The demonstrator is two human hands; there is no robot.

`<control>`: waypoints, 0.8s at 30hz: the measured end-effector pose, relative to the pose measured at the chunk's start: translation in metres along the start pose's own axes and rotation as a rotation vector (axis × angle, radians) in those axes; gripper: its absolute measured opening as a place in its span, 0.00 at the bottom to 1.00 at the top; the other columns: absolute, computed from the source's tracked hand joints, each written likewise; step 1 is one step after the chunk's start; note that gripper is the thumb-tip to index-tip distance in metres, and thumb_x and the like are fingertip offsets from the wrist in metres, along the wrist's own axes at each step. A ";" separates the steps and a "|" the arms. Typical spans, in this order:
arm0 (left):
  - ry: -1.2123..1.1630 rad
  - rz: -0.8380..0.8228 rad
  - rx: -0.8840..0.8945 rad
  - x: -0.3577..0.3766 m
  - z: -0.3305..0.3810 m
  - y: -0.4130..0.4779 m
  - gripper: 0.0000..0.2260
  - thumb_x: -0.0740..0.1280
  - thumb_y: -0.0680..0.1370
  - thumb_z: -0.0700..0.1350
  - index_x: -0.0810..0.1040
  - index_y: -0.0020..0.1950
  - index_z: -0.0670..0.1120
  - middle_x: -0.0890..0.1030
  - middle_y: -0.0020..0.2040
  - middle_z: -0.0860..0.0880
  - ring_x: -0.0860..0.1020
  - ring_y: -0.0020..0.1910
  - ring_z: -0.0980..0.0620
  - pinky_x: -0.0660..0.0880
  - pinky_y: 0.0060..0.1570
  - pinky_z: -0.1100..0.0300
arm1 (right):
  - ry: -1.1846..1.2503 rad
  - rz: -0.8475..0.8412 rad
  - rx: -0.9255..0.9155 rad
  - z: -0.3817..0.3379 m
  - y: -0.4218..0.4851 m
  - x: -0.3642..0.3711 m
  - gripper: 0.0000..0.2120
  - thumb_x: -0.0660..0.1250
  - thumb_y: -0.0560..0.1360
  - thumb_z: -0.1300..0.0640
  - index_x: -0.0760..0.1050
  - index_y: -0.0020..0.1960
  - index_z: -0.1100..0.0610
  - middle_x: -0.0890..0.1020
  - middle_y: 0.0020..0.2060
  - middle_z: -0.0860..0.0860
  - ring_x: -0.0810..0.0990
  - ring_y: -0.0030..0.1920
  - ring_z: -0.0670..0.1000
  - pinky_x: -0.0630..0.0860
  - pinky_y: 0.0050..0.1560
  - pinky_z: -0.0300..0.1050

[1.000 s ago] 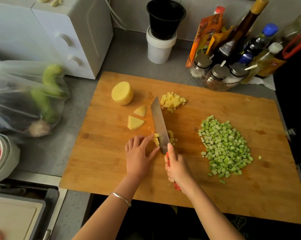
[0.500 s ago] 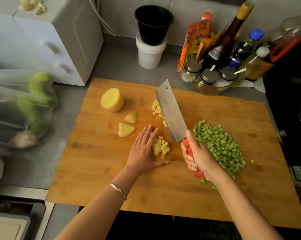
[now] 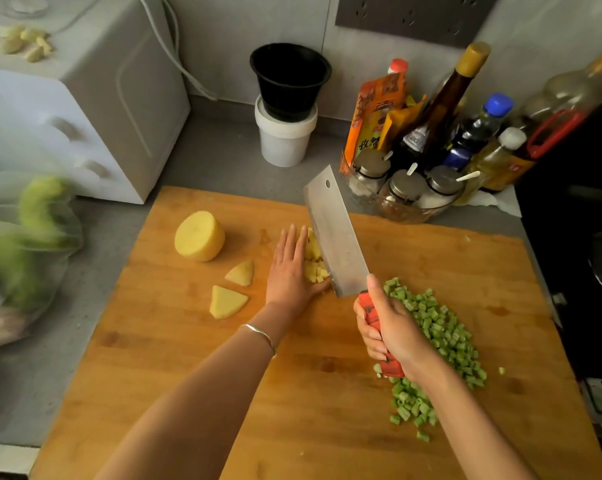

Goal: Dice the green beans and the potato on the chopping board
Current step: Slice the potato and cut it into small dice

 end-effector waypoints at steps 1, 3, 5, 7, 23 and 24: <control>-0.003 -0.001 0.003 0.000 0.000 0.005 0.48 0.67 0.70 0.66 0.42 0.78 0.51 0.43 0.79 0.50 0.39 0.76 0.51 0.40 0.74 0.55 | 0.000 -0.002 -0.001 0.000 0.003 -0.001 0.26 0.53 0.75 0.36 0.65 0.34 0.58 0.61 0.22 0.52 0.58 0.18 0.47 0.57 0.19 0.36; -0.015 -0.002 0.035 -0.001 -0.001 0.009 0.47 0.66 0.70 0.67 0.43 0.78 0.51 0.44 0.79 0.50 0.40 0.76 0.51 0.42 0.75 0.52 | -0.008 -0.004 -0.009 -0.001 0.006 -0.003 0.26 0.53 0.75 0.35 0.65 0.34 0.58 0.61 0.22 0.52 0.58 0.18 0.47 0.57 0.20 0.37; -0.076 0.004 0.065 -0.006 -0.003 0.004 0.46 0.62 0.70 0.69 0.46 0.78 0.50 0.47 0.78 0.52 0.41 0.77 0.52 0.43 0.75 0.53 | -0.030 -0.002 -0.024 -0.001 0.007 -0.006 0.26 0.53 0.75 0.35 0.65 0.35 0.58 0.61 0.22 0.52 0.58 0.18 0.48 0.57 0.20 0.38; -0.193 0.042 0.065 -0.018 -0.004 -0.004 0.41 0.60 0.71 0.68 0.50 0.78 0.50 0.52 0.78 0.53 0.45 0.76 0.54 0.46 0.74 0.55 | -0.066 0.001 -0.048 -0.002 0.008 -0.009 0.26 0.54 0.75 0.35 0.66 0.36 0.59 0.61 0.23 0.52 0.57 0.19 0.48 0.55 0.21 0.39; -0.509 0.137 -0.270 -0.052 -0.008 -0.007 0.19 0.62 0.76 0.62 0.70 0.37 0.46 0.73 0.32 0.51 0.70 0.31 0.53 0.69 0.32 0.57 | -0.270 0.068 -0.091 0.001 0.008 -0.012 0.27 0.55 0.73 0.34 0.67 0.37 0.58 0.63 0.24 0.53 0.60 0.22 0.51 0.57 0.25 0.44; -0.410 0.144 -0.222 -0.056 -0.011 -0.014 0.18 0.63 0.75 0.62 0.73 0.42 0.47 0.76 0.37 0.51 0.73 0.35 0.53 0.72 0.35 0.57 | -0.273 0.073 -0.093 0.002 0.007 -0.013 0.27 0.55 0.73 0.34 0.67 0.36 0.58 0.63 0.24 0.52 0.59 0.22 0.50 0.57 0.25 0.44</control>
Point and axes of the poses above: each hand's wrist, its own y-axis towards the middle knuckle, its own x-axis out of the palm, z = x × y, the point moved 2 cm from there along y, towards the middle knuckle
